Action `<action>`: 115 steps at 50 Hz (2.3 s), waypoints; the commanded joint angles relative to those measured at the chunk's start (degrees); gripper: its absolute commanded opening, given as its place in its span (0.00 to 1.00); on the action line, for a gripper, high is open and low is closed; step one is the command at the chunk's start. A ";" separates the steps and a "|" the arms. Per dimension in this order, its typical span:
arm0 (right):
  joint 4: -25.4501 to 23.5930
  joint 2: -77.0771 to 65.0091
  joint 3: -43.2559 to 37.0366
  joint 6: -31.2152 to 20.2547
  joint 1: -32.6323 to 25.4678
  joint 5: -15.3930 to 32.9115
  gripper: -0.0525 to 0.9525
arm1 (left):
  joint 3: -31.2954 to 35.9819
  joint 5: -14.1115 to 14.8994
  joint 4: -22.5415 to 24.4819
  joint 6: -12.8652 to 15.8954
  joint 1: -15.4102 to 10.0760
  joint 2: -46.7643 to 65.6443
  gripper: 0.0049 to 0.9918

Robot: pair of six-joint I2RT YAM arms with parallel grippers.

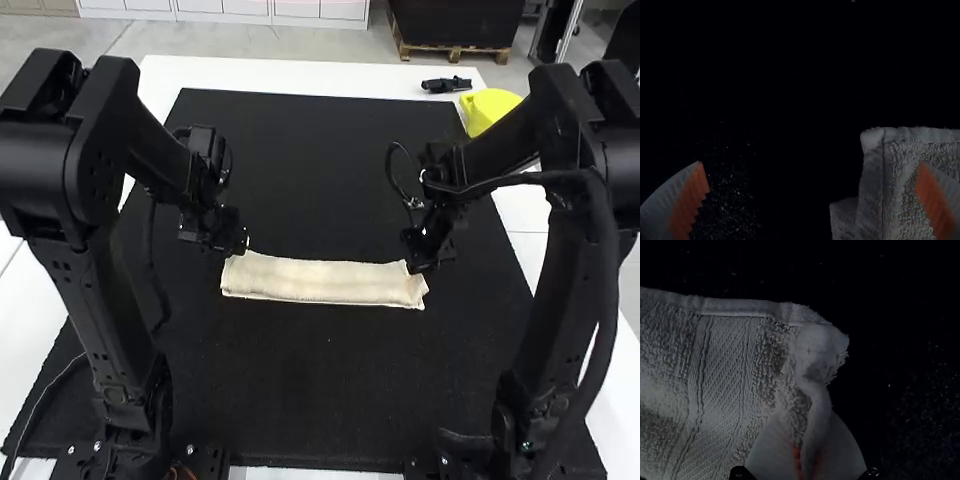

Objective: Fold the towel.

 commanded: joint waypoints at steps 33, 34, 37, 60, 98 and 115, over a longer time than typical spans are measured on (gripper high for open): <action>9.35 -3.03 1.55 -19.34 -19.10 11.42 0.03 | 3.00 -0.14 1.16 -0.82 -1.31 -0.41 0.97; 9.52 -3.03 1.63 -19.60 -19.10 11.51 0.03 | 3.00 -0.14 1.16 -0.82 -1.31 -0.41 0.97; 9.87 -3.03 1.72 -20.66 -19.19 12.65 0.03 | 3.26 -0.14 1.07 -0.82 -1.31 -0.32 0.97; 4.78 -7.42 10.16 -5.36 -1.34 8.87 0.03 | 3.18 -0.14 0.54 -1.35 -1.31 -0.32 0.97; -1.73 -9.62 11.04 3.87 16.67 5.88 0.03 | 3.62 -0.32 0.28 -1.26 -1.48 -0.32 0.97; -1.73 -9.97 9.72 7.21 25.64 3.24 0.03 | 3.00 -0.32 0.72 -1.26 -1.48 -0.23 0.97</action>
